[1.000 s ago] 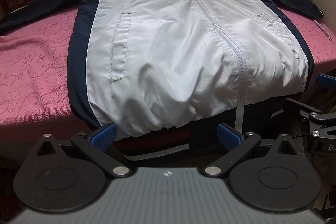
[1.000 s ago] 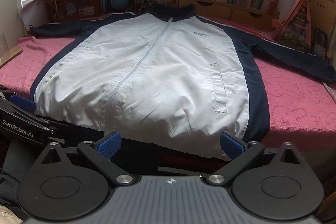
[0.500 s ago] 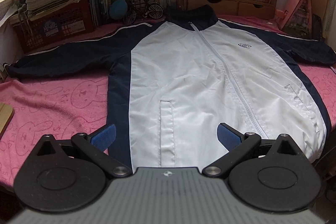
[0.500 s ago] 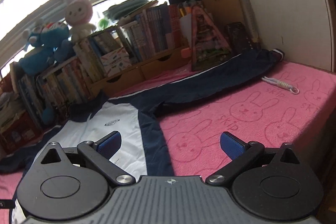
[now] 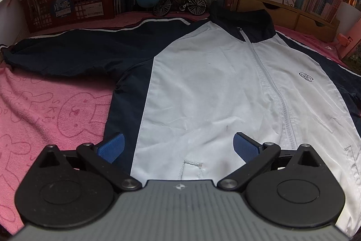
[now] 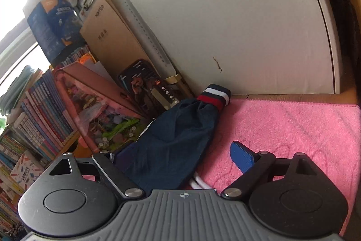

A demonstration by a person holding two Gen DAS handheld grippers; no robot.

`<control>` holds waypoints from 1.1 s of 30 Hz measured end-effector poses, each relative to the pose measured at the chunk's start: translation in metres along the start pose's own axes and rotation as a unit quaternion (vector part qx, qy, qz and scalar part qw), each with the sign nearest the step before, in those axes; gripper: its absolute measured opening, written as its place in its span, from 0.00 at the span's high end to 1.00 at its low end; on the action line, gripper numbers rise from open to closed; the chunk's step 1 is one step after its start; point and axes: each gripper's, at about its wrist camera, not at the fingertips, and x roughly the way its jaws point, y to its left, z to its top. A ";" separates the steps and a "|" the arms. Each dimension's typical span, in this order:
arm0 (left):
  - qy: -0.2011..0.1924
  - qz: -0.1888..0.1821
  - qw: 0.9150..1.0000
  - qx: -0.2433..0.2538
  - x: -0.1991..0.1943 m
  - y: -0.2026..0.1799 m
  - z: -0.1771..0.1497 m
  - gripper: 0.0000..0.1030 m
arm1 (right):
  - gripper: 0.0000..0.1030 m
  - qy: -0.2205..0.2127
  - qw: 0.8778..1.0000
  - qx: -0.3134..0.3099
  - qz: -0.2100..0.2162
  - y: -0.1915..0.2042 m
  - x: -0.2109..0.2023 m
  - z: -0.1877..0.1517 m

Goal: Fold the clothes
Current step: 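Grasp the navy sleeve near its striped cuff with the right gripper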

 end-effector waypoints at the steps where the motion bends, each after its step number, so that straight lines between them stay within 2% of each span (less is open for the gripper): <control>1: 0.008 0.005 1.000 0.002 0.006 -0.002 0.000 0.00 | 0.12 0.005 1.000 0.002 -0.007 -0.002 0.011 0.003; 4: 0.023 0.018 0.999 0.018 0.020 -0.010 0.001 0.00 | 0.13 0.023 0.999 -0.001 -0.026 -0.006 0.044 0.014; 7: 0.018 0.023 0.999 0.037 0.024 -0.016 0.003 0.00 | 0.13 0.031 0.998 -0.013 -0.044 -0.003 0.066 0.020; 11: 0.012 0.011 1.000 0.023 0.030 -0.013 0.005 0.00 | 0.17 0.039 0.998 -0.022 -0.048 0.000 0.086 0.020; 14: -0.007 0.006 1.000 0.025 0.031 -0.012 0.002 0.00 | 0.30 0.038 0.997 -0.043 -0.059 0.007 0.092 0.019; 18: -0.036 0.001 0.999 0.030 0.030 -0.011 -0.005 0.00 | 0.63 0.042 0.996 -0.043 -0.071 0.011 0.095 0.019; 21: -0.055 -0.001 0.998 0.032 0.030 -0.011 -0.010 0.00 | 0.78 0.038 0.997 -0.030 -0.061 0.011 0.088 0.020; 23: -0.064 -0.002 0.997 0.033 0.030 -0.011 -0.011 0.00 | 0.82 0.028 0.998 -0.027 -0.050 0.014 0.078 0.021; 29: -0.071 -0.014 0.996 0.043 0.031 -0.007 -0.010 0.00 | 0.84 -0.007 0.999 -0.051 0.006 0.042 0.033 0.027; 33: -0.073 -0.017 0.996 0.043 0.030 -0.006 -0.011 0.00 | 0.85 -0.016 0.996 -0.062 0.066 0.074 0.001 0.027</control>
